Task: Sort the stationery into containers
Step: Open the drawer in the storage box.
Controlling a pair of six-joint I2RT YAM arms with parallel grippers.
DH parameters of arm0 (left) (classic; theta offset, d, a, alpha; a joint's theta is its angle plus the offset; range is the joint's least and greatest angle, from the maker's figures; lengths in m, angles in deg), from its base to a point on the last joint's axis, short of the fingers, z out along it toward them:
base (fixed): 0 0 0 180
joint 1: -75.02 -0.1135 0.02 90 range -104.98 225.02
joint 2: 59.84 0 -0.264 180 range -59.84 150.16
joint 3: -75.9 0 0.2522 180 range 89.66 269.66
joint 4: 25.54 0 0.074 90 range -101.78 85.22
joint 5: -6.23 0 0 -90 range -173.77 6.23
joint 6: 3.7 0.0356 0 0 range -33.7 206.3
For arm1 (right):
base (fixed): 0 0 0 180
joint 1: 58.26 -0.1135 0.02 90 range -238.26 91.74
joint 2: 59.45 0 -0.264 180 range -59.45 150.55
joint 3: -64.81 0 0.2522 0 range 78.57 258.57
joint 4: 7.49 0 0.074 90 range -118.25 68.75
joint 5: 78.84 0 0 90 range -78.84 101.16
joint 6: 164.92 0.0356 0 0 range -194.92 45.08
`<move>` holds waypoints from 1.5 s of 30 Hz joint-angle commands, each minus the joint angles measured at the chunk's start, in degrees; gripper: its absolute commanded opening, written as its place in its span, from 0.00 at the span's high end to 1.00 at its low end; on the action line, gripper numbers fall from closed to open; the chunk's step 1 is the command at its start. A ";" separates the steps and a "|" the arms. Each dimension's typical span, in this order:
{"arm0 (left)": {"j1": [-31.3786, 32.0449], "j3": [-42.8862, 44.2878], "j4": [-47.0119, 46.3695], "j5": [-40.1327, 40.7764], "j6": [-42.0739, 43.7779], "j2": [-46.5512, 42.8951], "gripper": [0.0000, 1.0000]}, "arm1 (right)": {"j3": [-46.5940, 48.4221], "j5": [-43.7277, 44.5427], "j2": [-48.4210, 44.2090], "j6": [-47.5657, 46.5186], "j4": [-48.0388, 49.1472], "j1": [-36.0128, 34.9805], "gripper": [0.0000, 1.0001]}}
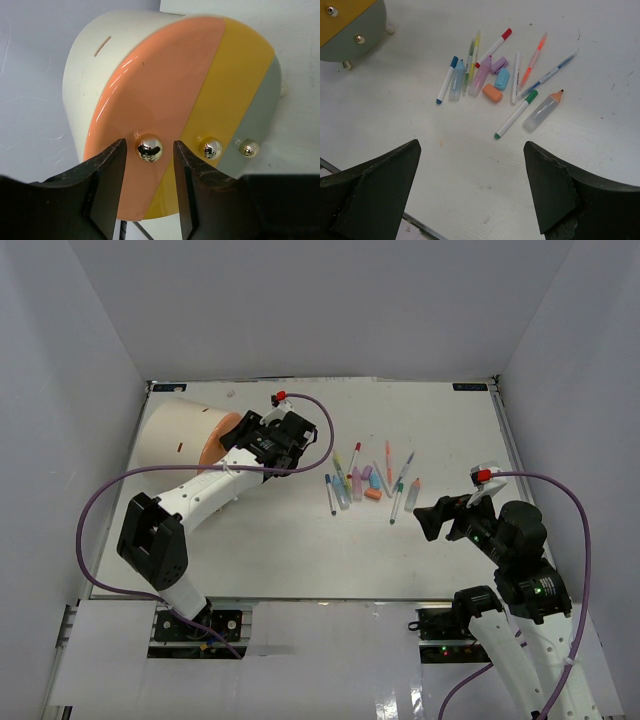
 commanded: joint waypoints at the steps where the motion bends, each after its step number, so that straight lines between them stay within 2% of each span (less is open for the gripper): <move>1: -0.20 -0.74 -0.77 2.20 0.51 -0.17 0.47 | -0.57 0.39 -0.65 0.32 1.62 0.06 0.10; 22: -0.20 -1.62 -0.86 5.01 2.00 0.97 0.53 | -1.10 0.48 -0.73 0.32 1.88 -0.03 0.10; 27: -0.20 -1.09 -0.77 5.28 2.09 0.97 0.59 | -1.45 0.48 -1.26 0.49 1.80 -0.03 0.10; 31: -0.03 -0.83 -0.68 4.49 2.09 0.53 0.69 | -1.45 0.83 -1.61 0.49 1.88 0.06 0.10; 37: 1.90 -1.62 -0.25 3.52 1.39 -0.26 0.77 | -1.45 0.74 -1.61 0.58 1.88 0.06 0.10; 40: 3.57 -0.92 2.21 2.64 -0.89 -0.44 0.80 | -1.36 0.83 -1.70 0.58 1.80 0.06 0.10; 45: 6.56 2.94 12.49 -1.05 -11.08 1.23 0.81 | -1.45 0.83 -1.61 0.49 1.97 0.06 0.10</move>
